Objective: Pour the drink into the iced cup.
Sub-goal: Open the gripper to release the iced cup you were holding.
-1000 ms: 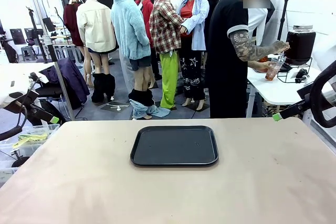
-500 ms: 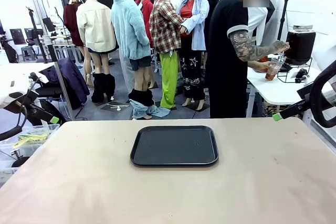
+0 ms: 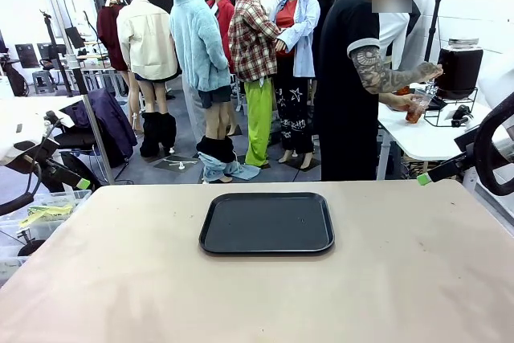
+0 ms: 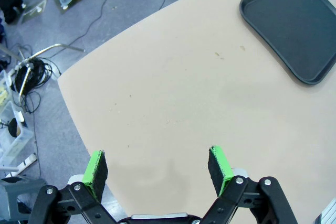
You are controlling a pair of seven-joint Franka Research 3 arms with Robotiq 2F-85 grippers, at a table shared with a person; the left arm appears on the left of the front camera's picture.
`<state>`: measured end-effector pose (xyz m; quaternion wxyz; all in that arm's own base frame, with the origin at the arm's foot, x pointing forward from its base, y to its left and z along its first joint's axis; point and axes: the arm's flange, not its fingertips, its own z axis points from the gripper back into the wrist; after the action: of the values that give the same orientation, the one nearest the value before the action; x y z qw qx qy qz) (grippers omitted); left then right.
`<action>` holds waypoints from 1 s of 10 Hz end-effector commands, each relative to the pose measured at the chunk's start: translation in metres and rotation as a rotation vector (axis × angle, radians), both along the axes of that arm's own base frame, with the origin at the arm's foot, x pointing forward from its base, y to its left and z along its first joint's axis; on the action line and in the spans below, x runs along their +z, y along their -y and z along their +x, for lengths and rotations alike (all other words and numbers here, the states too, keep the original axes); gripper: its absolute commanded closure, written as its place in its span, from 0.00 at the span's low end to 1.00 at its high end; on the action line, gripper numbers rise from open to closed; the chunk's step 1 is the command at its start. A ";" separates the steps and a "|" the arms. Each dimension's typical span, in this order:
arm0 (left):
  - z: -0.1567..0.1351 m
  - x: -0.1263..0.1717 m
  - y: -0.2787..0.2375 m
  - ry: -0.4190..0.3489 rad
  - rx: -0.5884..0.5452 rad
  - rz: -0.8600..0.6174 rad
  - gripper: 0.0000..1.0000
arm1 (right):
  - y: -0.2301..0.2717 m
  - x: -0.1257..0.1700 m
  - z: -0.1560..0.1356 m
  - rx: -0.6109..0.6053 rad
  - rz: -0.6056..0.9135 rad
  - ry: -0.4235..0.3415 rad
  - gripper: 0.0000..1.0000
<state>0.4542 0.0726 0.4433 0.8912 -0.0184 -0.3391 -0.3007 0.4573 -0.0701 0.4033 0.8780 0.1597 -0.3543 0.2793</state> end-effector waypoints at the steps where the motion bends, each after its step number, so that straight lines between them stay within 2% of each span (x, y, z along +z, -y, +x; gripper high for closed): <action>1: 0.000 0.001 -0.001 0.003 0.001 0.000 0.00 | 0.001 -0.001 0.003 0.005 -0.009 0.001 0.00; 10: 0.000 0.001 -0.001 0.003 0.001 0.000 0.00 | 0.001 -0.001 0.003 0.005 -0.009 0.001 0.00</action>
<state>0.4542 0.0726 0.4433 0.8912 -0.0184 -0.3391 -0.3007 0.4573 -0.0701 0.4033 0.8780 0.1597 -0.3543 0.2793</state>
